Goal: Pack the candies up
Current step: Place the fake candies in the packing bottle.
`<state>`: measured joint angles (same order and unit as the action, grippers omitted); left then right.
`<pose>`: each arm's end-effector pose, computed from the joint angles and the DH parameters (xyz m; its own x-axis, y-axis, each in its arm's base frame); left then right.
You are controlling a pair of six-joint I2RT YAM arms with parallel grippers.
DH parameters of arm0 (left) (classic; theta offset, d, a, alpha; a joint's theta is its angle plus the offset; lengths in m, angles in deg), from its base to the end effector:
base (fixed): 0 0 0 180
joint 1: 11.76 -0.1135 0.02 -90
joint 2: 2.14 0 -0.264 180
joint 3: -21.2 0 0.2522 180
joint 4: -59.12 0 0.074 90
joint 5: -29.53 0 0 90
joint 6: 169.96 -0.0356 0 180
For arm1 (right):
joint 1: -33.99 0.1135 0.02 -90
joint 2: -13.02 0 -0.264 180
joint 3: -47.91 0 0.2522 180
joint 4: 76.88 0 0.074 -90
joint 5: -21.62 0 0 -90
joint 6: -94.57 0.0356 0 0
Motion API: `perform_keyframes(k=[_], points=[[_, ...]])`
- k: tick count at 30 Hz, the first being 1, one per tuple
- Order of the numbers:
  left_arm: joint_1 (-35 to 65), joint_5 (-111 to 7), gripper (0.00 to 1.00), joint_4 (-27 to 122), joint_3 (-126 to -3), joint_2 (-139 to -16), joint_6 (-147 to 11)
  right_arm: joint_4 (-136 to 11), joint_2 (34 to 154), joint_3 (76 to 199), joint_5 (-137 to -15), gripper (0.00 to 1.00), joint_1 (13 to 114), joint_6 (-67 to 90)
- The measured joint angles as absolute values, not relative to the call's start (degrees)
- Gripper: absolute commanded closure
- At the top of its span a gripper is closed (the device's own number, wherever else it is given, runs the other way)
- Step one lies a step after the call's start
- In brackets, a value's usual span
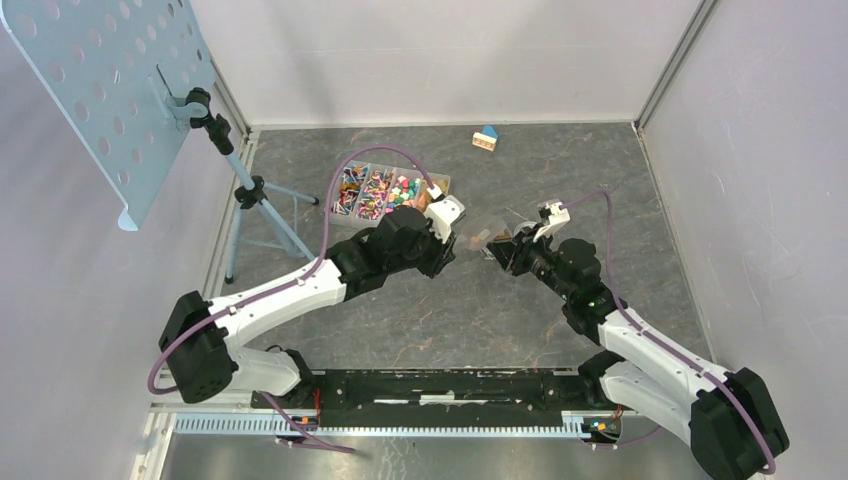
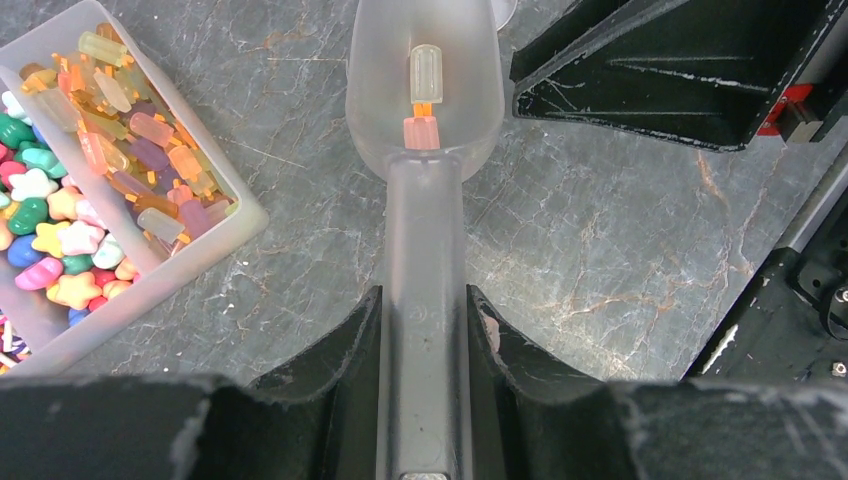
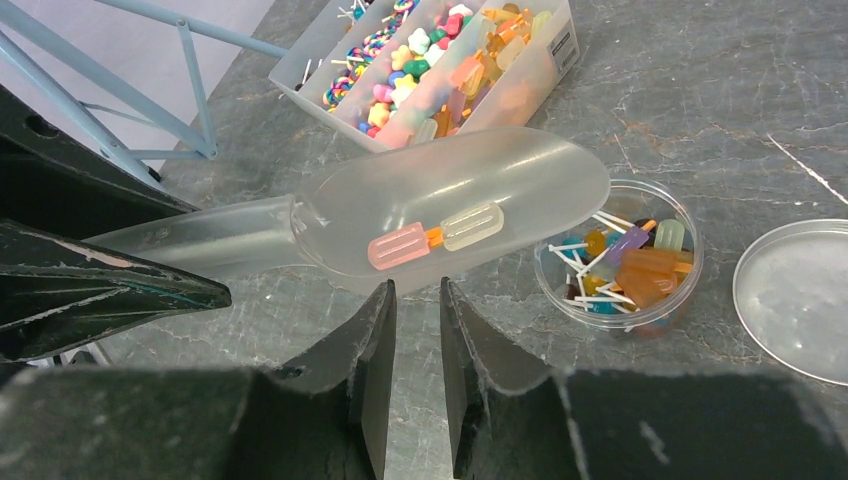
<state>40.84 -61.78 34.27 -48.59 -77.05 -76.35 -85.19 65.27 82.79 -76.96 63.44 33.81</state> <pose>0.1813 -0.2358 0.2911 -0.3521 0.3568 -0.8653 0.7615 0.6467 -0.0431 0.1776 0.1064 0.2298 -0.4198 0.3177 -0.8502 -0.4692 0.7259 0.5029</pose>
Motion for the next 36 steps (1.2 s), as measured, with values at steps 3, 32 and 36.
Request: perform_keyframes(k=[3, 32, 36], points=[[40.84, -62.06, 0.98, 33.57, -49.4, -77.66, -76.35, -85.36, 65.66, 82.75, -76.96, 0.71, 63.51, 33.81], [40.82, -64.46, 0.98, 29.17, -52.41, -80.48, -76.37, -89.69, 75.15, 85.46, -75.61, 0.71, 63.57, 33.22], [40.76, -64.68, 0.98, 28.8, -53.4, -80.66, -76.37, -90.56, 76.0, 85.46, -75.63, 0.71, 63.57, 33.17]])
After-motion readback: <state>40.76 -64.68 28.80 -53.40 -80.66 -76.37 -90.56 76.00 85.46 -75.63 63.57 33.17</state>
